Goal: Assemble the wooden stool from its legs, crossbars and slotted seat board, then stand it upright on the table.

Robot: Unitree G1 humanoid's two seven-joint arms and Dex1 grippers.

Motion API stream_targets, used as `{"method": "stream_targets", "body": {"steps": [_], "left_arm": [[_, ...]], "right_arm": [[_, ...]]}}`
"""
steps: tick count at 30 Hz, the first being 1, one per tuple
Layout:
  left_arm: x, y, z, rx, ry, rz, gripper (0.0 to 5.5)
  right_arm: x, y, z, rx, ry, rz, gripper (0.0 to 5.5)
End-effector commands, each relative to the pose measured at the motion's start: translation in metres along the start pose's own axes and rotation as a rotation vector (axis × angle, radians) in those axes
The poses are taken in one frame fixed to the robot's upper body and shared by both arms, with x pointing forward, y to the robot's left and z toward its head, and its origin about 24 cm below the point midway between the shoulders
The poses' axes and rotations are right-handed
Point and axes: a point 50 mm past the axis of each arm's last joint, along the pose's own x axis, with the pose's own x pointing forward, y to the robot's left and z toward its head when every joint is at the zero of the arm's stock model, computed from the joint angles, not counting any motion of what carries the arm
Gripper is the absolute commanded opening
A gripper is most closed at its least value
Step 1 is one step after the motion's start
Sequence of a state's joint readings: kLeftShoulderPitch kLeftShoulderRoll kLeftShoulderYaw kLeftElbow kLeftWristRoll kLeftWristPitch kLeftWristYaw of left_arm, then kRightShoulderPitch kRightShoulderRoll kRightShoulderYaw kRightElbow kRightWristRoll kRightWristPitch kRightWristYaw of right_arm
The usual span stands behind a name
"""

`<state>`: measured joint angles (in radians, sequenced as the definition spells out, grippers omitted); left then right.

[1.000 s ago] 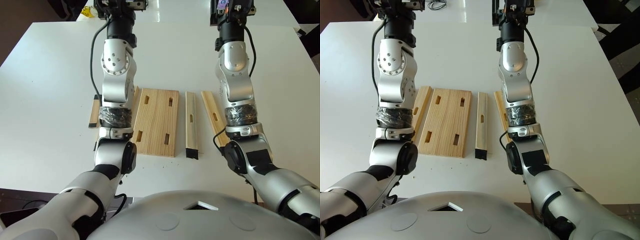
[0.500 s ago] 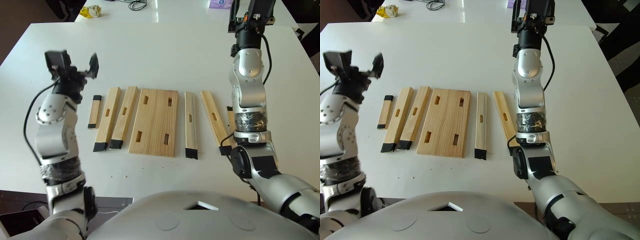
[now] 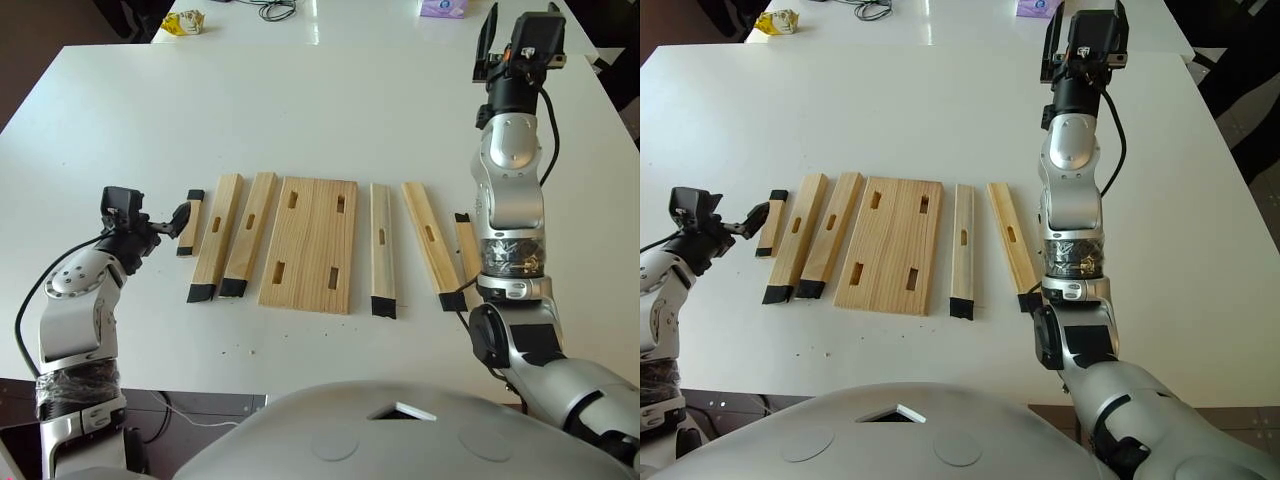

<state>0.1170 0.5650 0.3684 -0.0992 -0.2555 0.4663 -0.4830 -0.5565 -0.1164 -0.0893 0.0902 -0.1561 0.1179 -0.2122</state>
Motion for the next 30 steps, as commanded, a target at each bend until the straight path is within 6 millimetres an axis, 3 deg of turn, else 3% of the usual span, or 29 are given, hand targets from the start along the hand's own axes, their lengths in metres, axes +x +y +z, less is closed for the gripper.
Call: {"method": "stream_targets", "body": {"steps": [1, 28, 30], "left_arm": [[-0.002, -0.001, -0.005, -0.003, 0.067, -0.013, 4.44], [-0.014, -0.012, -0.031, -0.029, 0.328, -0.025, 4.44], [-0.014, -0.013, -0.031, -0.046, 0.344, -0.028, 4.16]], "right_arm": [[-0.002, -0.008, -0.003, -0.015, 0.016, -0.018, 3.46], [-0.013, -0.014, -0.007, -0.014, 0.043, -0.080, 3.46], [-0.015, -0.014, -0.007, -0.013, 0.047, -0.085, 3.46]]}}
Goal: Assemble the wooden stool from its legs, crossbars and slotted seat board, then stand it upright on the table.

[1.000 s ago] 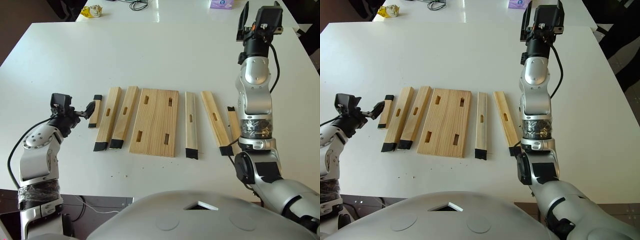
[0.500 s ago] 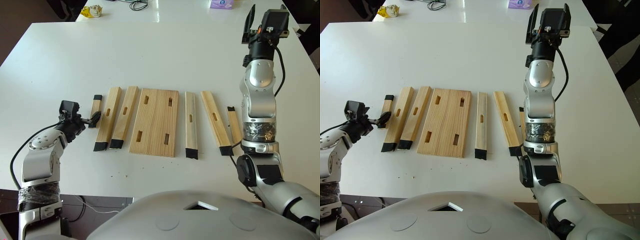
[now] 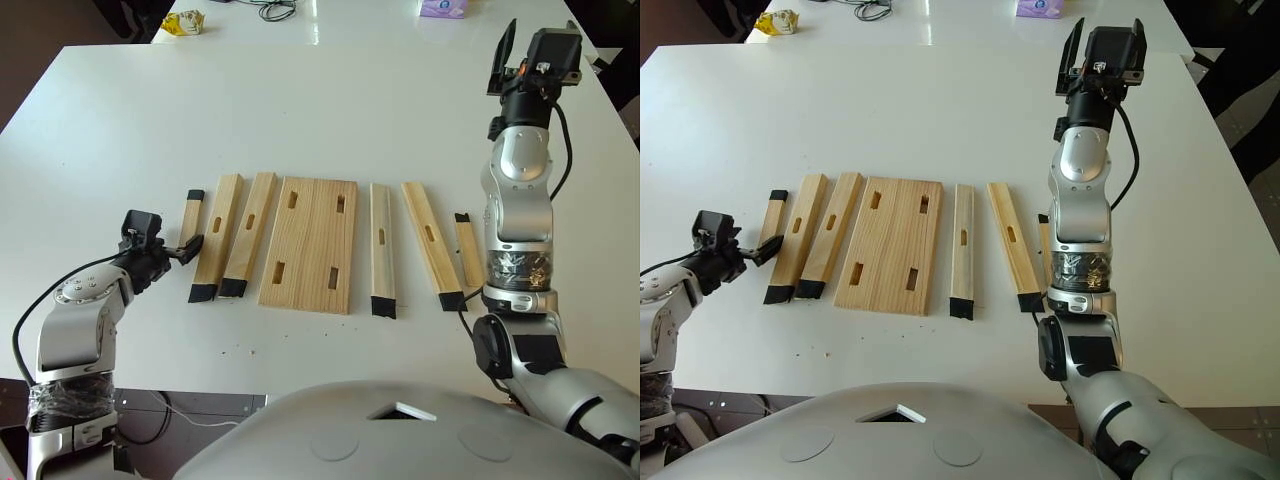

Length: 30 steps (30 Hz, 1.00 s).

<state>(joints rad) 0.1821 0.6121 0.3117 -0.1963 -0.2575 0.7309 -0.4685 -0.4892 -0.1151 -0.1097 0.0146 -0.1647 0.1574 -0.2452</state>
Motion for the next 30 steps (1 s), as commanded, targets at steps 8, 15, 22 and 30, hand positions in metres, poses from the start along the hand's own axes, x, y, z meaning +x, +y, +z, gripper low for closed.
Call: {"method": "stream_targets", "body": {"steps": [8, 15, 22, 30], "left_arm": [[-0.003, -0.008, -0.015, -0.118, 0.167, -0.015, 3.03], [-0.008, -0.008, -0.015, -0.145, 0.219, 0.001, 1.95], [-0.008, -0.015, -0.015, -0.200, 0.253, -0.022, 1.30], [-0.002, -0.020, -0.010, -0.282, 0.229, -0.044, 1.30]], "right_arm": [[-0.009, -0.001, -0.003, 0.008, 0.029, -0.031, 3.46], [-0.013, -0.005, -0.006, 0.006, 0.042, -0.059, 3.46], [-0.017, -0.006, -0.007, 0.007, 0.052, -0.072, 3.46], [-0.015, -0.006, -0.006, 0.006, 0.050, -0.078, 3.46]]}}
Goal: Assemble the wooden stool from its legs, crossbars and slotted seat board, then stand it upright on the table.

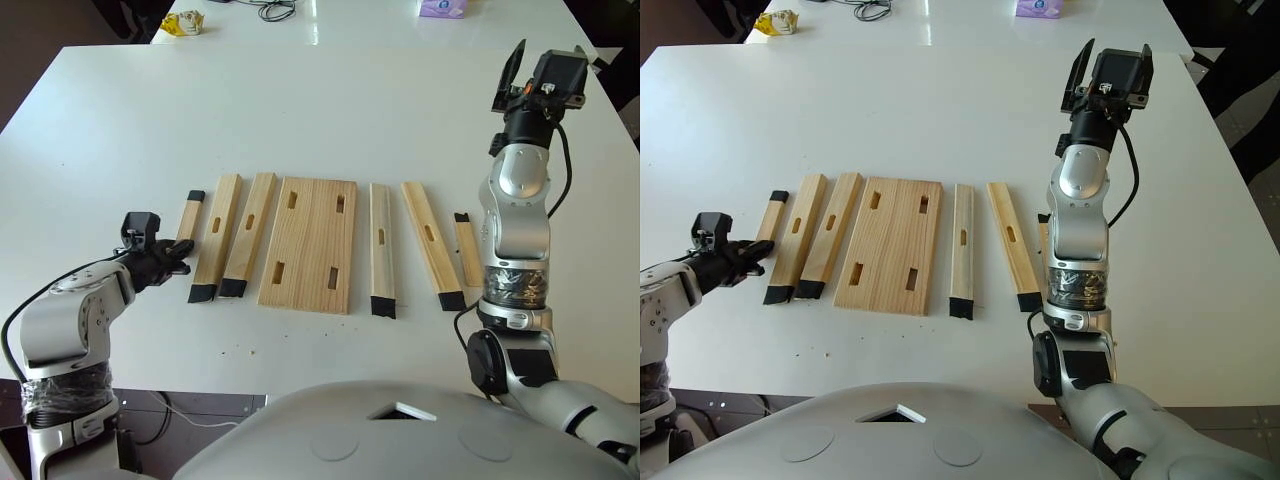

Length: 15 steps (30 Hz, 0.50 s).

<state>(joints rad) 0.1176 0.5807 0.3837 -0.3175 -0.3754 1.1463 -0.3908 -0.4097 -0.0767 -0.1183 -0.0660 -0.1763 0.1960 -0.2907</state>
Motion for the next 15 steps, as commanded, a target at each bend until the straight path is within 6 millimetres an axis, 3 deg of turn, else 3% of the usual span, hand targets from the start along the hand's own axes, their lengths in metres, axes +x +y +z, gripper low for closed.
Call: {"method": "stream_targets", "body": {"steps": [1, 7, 11, 15], "left_arm": [[0.010, -0.009, -0.014, -0.088, 0.068, -0.038, 1.30], [0.010, -0.013, 0.003, -0.141, -0.052, -0.074, 1.30], [0.009, -0.009, 0.043, -0.179, -0.235, -0.096, 1.30], [-0.002, -0.017, 0.105, -0.172, -0.512, -0.179, 1.30]], "right_arm": [[0.001, 0.000, 0.002, -0.002, 0.001, -0.011, 3.46], [0.003, 0.000, 0.003, -0.005, -0.005, 0.003, 3.46], [0.009, 0.000, 0.006, -0.009, -0.023, 0.029, 3.46], [0.024, 0.010, 0.011, 0.143, 0.022, 0.164, 3.46]]}}
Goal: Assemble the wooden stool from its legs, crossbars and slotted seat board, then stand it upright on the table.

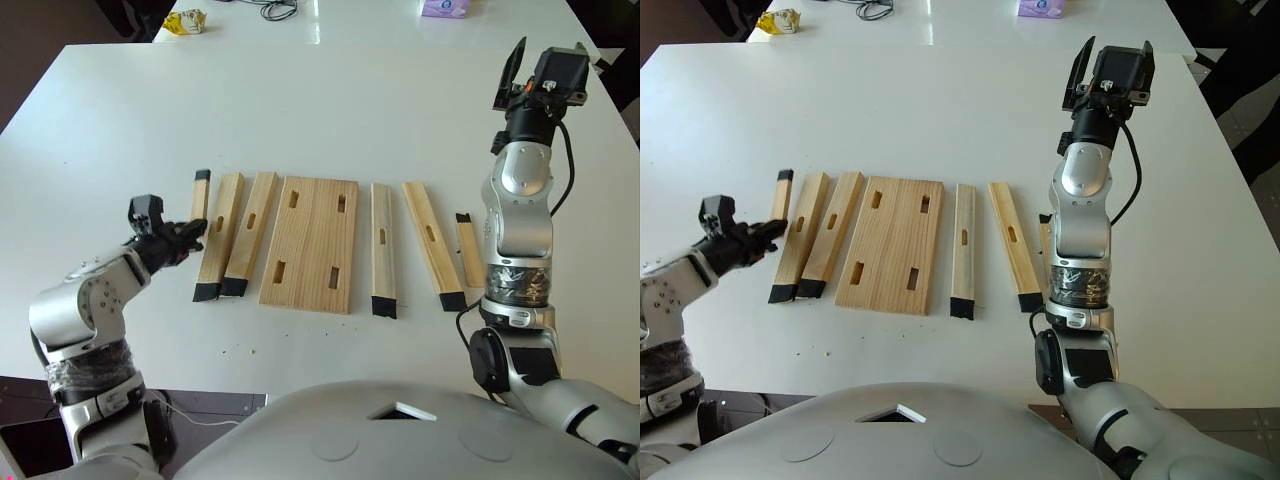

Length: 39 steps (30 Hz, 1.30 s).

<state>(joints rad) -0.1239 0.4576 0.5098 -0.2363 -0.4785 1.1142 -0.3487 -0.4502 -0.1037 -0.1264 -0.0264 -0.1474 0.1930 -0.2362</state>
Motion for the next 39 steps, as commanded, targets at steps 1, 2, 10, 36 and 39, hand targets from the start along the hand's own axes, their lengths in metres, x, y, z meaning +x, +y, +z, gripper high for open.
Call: {"method": "stream_targets", "body": {"steps": [1, 2, 10, 36, 39], "left_arm": [[0.003, -0.021, 0.060, 0.017, -0.268, -0.114, 1.30], [0.001, -0.026, 0.067, 0.026, -0.307, -0.135, 1.30], [-0.008, -0.097, 0.083, 0.167, -0.500, -0.590, 1.30], [-0.027, -0.141, 0.071, 0.379, -0.484, -1.276, 1.30], [-0.025, -0.141, 0.069, 0.407, -0.458, -1.285, 1.30]], "right_arm": [[0.019, 0.012, 0.009, 0.189, 0.044, 0.160, 3.46], [0.021, 0.017, 0.009, 0.247, 0.067, 0.223, 3.46], [0.001, 0.048, 0.054, 0.722, 0.095, 1.000, 3.46], [-0.003, 0.029, 0.091, 0.701, 0.099, 1.822, 3.46], [-0.005, 0.032, 0.094, 0.698, 0.082, 1.845, 3.46]]}}
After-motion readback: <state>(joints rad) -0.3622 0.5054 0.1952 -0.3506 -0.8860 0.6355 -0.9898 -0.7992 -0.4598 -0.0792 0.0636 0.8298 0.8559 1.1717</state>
